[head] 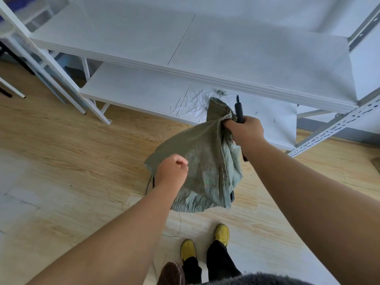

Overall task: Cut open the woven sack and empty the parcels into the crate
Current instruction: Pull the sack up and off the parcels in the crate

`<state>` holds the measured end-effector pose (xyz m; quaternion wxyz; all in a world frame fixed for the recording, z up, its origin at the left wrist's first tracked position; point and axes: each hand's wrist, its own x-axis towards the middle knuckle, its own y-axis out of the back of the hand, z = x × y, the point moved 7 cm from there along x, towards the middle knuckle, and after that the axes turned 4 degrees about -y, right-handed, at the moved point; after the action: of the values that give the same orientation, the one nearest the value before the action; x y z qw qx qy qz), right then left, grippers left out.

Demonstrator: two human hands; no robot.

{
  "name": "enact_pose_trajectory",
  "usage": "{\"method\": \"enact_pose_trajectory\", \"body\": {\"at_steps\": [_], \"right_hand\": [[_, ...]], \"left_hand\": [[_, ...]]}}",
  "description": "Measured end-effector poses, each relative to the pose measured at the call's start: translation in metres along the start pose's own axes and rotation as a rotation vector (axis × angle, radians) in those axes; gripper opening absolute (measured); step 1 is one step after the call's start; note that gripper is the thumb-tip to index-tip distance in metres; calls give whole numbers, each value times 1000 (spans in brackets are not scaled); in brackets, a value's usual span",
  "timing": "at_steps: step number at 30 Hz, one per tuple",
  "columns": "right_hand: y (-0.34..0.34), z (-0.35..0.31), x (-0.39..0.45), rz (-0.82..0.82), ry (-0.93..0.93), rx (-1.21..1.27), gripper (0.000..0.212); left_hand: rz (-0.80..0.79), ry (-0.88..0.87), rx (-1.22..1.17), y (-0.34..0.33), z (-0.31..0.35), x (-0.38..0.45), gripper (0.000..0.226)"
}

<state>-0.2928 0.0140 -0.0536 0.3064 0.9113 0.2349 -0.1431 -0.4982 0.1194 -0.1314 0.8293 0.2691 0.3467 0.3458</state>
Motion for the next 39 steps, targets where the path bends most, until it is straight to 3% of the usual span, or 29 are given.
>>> {"method": "enact_pose_trajectory", "body": {"at_steps": [1,2,4,5,7,10,13,15,18,20,21,24,27,28,32,36,39], "right_hand": [[0,0,0,-7,-8,0,23],[-3,0,-2,-18,-12,-3,22],[-16,-3,-9,-58,-11,-22,21],[-25,-5,-14,-88,-8,-33,21],[-37,-6,-20,-137,8,-48,24],[-30,-4,-16,-95,22,-20,25],[-2,1,-2,60,17,31,18],[6,1,4,81,48,19,10],[-6,-6,3,-34,129,-41,13],[-22,-12,-3,-188,185,-120,17],[-31,-13,-9,-283,202,-174,23],[-53,-11,-22,-479,248,-268,43],[-57,-10,-22,-380,280,-234,49],[-56,-7,-21,-320,266,-242,43],[-39,-3,-15,-150,198,-205,22],[-22,-29,-18,-59,332,-42,13],[-26,-39,-22,-115,393,-122,10]], "left_hand": [[-39,-81,-59,-3,10,-3,25],[-105,-142,-116,-10,24,-9,50],[-208,-144,-139,-34,44,-18,96],[-192,-125,-114,-44,47,-17,102],[-14,-43,-139,-39,42,-6,80],[139,67,-62,-14,13,9,18],[132,133,220,10,-19,15,29],[132,142,280,17,-25,17,36],[197,-190,151,25,16,19,36],[208,-483,128,30,59,11,34],[193,-541,110,34,73,11,32],[-44,-447,5,33,84,26,31],[-166,-469,-19,31,90,26,40],[-134,-485,-17,33,91,23,40],[309,-372,103,65,60,13,42],[213,-368,-14,62,53,17,64],[136,-441,62,57,69,21,66]]}}
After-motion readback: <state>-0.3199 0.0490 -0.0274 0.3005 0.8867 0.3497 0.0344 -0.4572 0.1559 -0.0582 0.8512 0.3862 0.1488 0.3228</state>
